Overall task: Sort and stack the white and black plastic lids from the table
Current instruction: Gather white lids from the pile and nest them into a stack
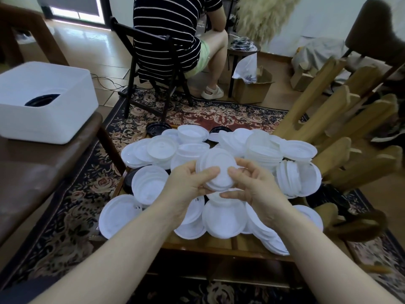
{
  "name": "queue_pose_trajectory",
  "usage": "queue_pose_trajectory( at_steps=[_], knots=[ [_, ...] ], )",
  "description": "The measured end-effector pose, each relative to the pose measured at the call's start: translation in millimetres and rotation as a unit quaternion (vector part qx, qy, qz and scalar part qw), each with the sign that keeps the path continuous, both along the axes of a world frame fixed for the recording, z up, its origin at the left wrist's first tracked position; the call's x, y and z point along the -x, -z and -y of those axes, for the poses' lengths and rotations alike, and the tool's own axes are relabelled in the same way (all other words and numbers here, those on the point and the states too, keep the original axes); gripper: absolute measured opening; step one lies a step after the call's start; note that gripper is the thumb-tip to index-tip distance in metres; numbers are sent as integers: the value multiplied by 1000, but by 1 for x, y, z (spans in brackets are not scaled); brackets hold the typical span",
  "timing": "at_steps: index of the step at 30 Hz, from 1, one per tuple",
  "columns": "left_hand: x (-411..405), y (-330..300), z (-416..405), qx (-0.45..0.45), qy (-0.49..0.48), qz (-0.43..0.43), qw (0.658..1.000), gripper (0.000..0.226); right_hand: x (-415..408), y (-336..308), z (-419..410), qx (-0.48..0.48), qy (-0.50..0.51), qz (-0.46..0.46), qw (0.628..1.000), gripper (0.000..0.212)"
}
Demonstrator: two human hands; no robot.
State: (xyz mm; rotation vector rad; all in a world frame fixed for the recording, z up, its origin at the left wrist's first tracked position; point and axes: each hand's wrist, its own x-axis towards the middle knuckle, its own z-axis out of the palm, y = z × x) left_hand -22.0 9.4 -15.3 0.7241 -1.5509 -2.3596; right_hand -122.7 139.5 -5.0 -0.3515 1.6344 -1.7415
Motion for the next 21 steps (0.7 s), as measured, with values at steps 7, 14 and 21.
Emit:
queue_pose_trajectory(
  at_steps=[7,14,21],
  knots=[
    [5,-3,27,-72,-166,33,983,4,28,7,-13,-231,-5,-419,878,32],
    [0,2,40,-117,-164,40,979,11,20,23,-12,-337,-206,-562,727,56],
    [1,3,40,-127,-157,53,978,14,22,21,-13,-369,-214,-563,708,71]
  ],
)
